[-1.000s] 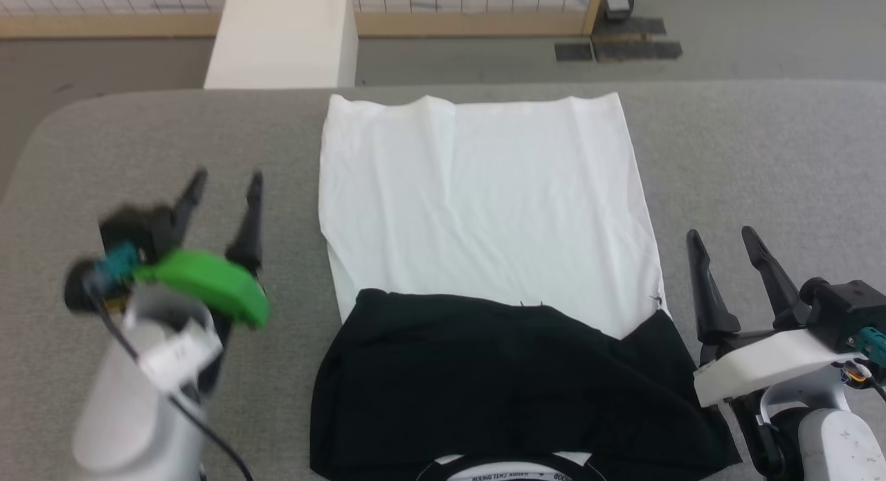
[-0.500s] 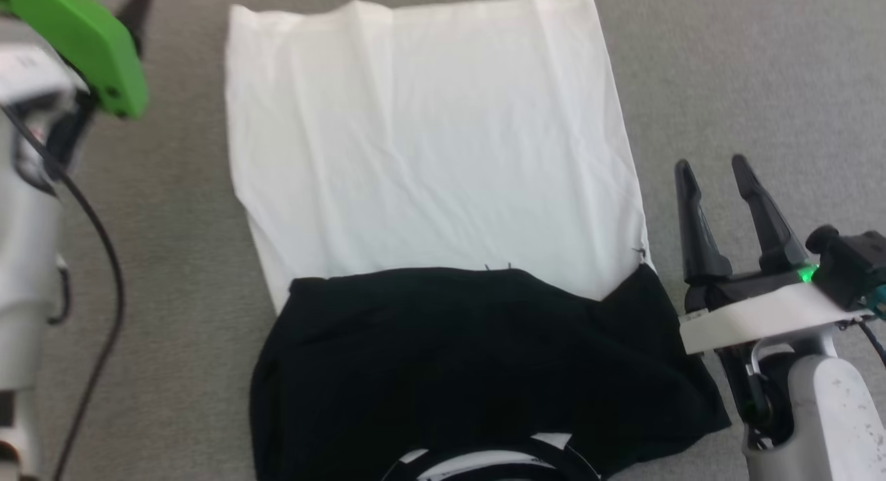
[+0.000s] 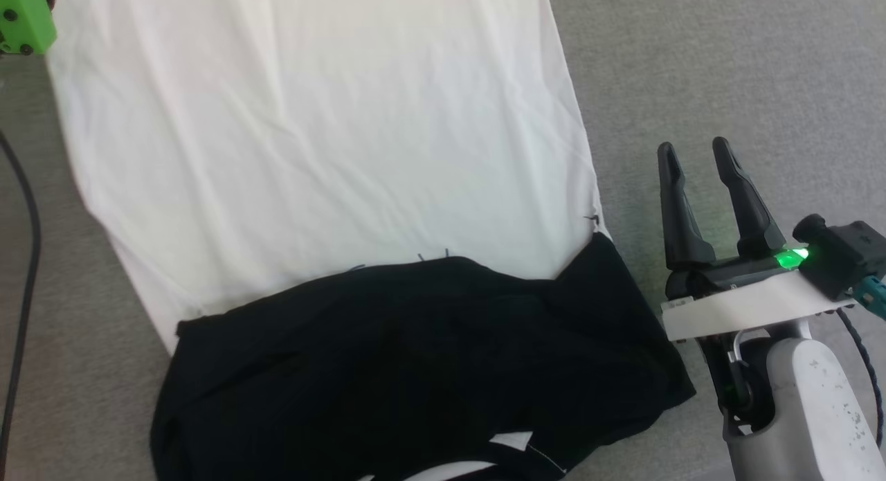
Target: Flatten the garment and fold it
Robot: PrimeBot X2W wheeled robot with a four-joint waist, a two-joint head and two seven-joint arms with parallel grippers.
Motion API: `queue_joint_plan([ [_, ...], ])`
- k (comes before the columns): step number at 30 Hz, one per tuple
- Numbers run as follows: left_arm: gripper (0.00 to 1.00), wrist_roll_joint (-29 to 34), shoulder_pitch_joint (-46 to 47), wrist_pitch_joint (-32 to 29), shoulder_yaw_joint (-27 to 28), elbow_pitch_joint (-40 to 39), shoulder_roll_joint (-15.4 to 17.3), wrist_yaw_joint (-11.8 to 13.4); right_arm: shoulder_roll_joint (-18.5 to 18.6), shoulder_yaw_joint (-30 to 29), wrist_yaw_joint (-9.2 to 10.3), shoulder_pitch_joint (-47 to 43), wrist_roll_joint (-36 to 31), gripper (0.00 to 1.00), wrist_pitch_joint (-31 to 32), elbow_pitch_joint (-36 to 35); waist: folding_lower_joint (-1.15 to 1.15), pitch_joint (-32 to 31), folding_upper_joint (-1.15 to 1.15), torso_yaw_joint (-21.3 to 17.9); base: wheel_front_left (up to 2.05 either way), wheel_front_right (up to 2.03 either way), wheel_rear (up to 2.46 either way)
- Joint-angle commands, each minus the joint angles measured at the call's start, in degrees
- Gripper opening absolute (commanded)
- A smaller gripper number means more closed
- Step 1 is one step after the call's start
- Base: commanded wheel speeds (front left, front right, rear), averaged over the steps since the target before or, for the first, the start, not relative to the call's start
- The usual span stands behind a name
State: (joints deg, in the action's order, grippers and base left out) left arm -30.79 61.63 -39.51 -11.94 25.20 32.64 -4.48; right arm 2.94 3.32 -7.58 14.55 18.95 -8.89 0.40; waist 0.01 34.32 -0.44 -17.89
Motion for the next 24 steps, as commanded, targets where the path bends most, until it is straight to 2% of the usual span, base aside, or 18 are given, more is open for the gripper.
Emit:
queue_joint_plan([
  [1, 1.00, 0.0, 0.8, -1.1, 0.2, 0.0, 1.0, 1.1, -0.1, 0.3, 0.09, 1.4, 0.6, 1.00, -0.6, 0.3, -0.01, 3.1, 0.43, -3.1, 0.00, 0.00, 0.00],
  [7, 1.00, 3.8, 0.2, -6.3, -0.5, 0.0, 3.7, 7.6, -0.1, 1.0, 0.09, 2.1, 1.5, 1.00, -1.4, 1.0, -0.01, 3.8, 0.43, -3.8, 0.00, 0.00, 0.00],
  [11, 1.00, 3.9, -1.0, -10.8, -0.5, -0.6, 4.4, 10.3, -0.1, 1.3, 0.09, 2.3, 1.7, 1.00, -1.7, 1.3, -0.01, 4.1, 0.43, -4.0, 0.00, 0.00, 0.00],
  [12, 0.91, 3.8, -1.3, -11.9, -0.6, -1.0, 4.5, 10.7, -0.1, 1.3, 0.09, 2.3, 1.7, 1.00, -1.7, 1.3, -0.01, 4.1, 0.43, -3.9, 0.00, 0.00, 0.00],
  [13, 0.36, 3.6, -1.8, -13.1, -0.7, -1.5, 4.5, 11.0, -0.1, 1.4, 0.09, 2.4, 1.6, 1.00, -1.7, 1.4, -0.01, 4.1, 0.43, -3.9, 0.00, 0.00, 0.00],
  [14, 0.00, 3.3, -2.1, -14.1, -0.7, -1.9, 4.6, 11.1, -0.1, 1.4, 0.09, 2.4, 1.5, 1.00, -1.6, 1.4, -0.01, 4.1, 0.43, -3.9, 0.00, 0.00, 0.00],
  [20, 0.00, 2.4, -3.7, -14.7, -1.0, -5.6, 4.6, 10.8, -0.1, 2.0, 0.09, 6.0, -1.6, 1.00, 0.2, -0.1, -0.01, 3.8, 0.43, -3.3, 0.00, 0.00, 0.00],
  [24, 0.00, 2.9, -4.0, -13.1, -1.6, -6.7, 4.9, 10.2, -0.1, 3.6, 0.09, 13.7, -3.9, 1.00, 4.3, -0.1, -0.01, 3.5, 0.43, -2.8, 0.00, 0.00, 0.00],
])
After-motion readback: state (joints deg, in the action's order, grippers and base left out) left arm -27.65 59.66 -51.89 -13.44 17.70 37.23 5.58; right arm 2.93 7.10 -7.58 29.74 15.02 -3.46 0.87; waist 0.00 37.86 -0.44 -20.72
